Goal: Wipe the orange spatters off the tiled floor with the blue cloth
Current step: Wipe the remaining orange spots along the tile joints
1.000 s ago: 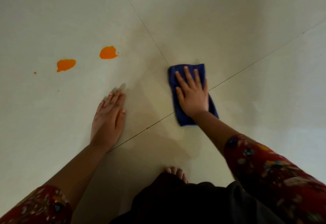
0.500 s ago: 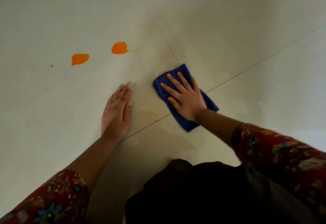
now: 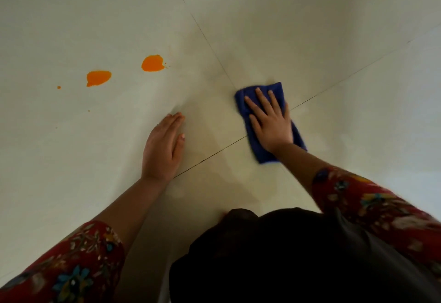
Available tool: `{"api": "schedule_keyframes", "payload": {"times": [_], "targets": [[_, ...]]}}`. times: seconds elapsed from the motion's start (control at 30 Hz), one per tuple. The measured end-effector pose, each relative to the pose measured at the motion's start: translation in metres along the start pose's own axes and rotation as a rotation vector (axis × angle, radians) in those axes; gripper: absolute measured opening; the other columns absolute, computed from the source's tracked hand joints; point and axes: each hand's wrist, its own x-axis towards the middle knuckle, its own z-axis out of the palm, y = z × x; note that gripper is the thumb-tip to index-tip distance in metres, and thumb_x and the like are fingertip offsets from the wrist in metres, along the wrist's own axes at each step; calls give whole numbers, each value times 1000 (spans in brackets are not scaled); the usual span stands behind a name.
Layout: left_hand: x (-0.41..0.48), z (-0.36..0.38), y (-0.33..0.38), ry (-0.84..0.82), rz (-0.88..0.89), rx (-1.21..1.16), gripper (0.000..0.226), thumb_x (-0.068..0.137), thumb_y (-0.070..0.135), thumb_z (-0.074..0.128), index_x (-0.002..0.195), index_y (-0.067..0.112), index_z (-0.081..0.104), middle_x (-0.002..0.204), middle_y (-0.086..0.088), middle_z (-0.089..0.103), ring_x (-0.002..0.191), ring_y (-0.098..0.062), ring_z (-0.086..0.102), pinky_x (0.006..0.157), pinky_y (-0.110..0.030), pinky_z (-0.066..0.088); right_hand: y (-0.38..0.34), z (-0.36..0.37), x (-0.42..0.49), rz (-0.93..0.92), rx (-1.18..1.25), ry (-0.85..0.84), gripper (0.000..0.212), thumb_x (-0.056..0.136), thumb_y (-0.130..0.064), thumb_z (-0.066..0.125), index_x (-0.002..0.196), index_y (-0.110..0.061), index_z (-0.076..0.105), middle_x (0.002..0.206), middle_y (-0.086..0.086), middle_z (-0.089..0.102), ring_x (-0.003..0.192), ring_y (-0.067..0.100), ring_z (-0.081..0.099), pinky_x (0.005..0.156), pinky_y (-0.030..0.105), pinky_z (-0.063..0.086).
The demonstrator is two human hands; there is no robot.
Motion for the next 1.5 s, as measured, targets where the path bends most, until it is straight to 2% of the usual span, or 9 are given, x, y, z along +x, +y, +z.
{"api": "schedule_keyframes", "payload": {"times": [0.07,0.27,0.4,0.53,0.73,0.83,1.0,1.27,1.5], "targets": [[3,5,4,13,-8,-19,47,99,28,34,139,8,48,145,-7,48,138,-21,38,114,-33,30,-42,5,0,51,46,6,53,98,-47,20,151,-40,24,163,-2,14,150,28,7,118,57,9],[24,13,15,-21,100,5,44,99,26,36,136,5,50,141,-10,51,134,-25,43,111,-35,33,-27,21,-104,-679,-11,-128,47,102,-43,35,149,-39,32,162,-6,18,151,22,7,120,52,5],[32,27,30,-54,204,-11,43,98,25,38,133,5,53,139,-10,53,133,-26,44,110,-38,35,73,15,-110,-237,-22,-50,50,101,-49,28,150,-42,21,160,-6,18,150,24,13,113,59,22],[34,50,46,-120,258,-28,45,97,28,38,134,7,52,140,-8,52,134,-24,42,111,-38,34,58,7,-78,368,51,47,55,98,-51,22,151,-42,19,163,-4,12,150,25,7,118,55,11],[43,62,56,-187,368,8,45,96,26,42,135,5,52,141,-11,51,135,-27,42,110,-39,34,0,25,-153,-178,54,-80,50,102,-48,28,151,-41,23,162,-7,15,151,22,5,121,50,4],[41,66,48,-226,345,55,49,96,30,39,139,9,47,148,-8,43,140,-25,34,113,-43,30,43,23,-162,212,107,-9,52,99,-51,31,150,-42,24,161,-7,17,150,21,10,117,54,17],[28,72,45,-255,279,181,55,96,37,35,148,19,34,158,2,25,146,-16,19,117,-33,12,82,1,-74,853,179,45,56,100,-50,21,154,-41,5,164,-7,-4,150,20,-7,120,49,0],[29,66,48,-211,192,111,53,96,33,38,147,18,38,156,2,30,145,-14,23,115,-40,27,2,11,-26,237,107,33,56,100,-47,22,154,-34,18,163,-6,9,151,19,4,120,42,7],[32,46,26,-57,-11,133,53,96,30,42,146,14,39,154,-1,35,144,-15,26,115,-36,27,-9,0,79,409,142,30,56,103,-44,19,156,-29,7,164,-2,-2,151,22,-5,122,44,1]]}}
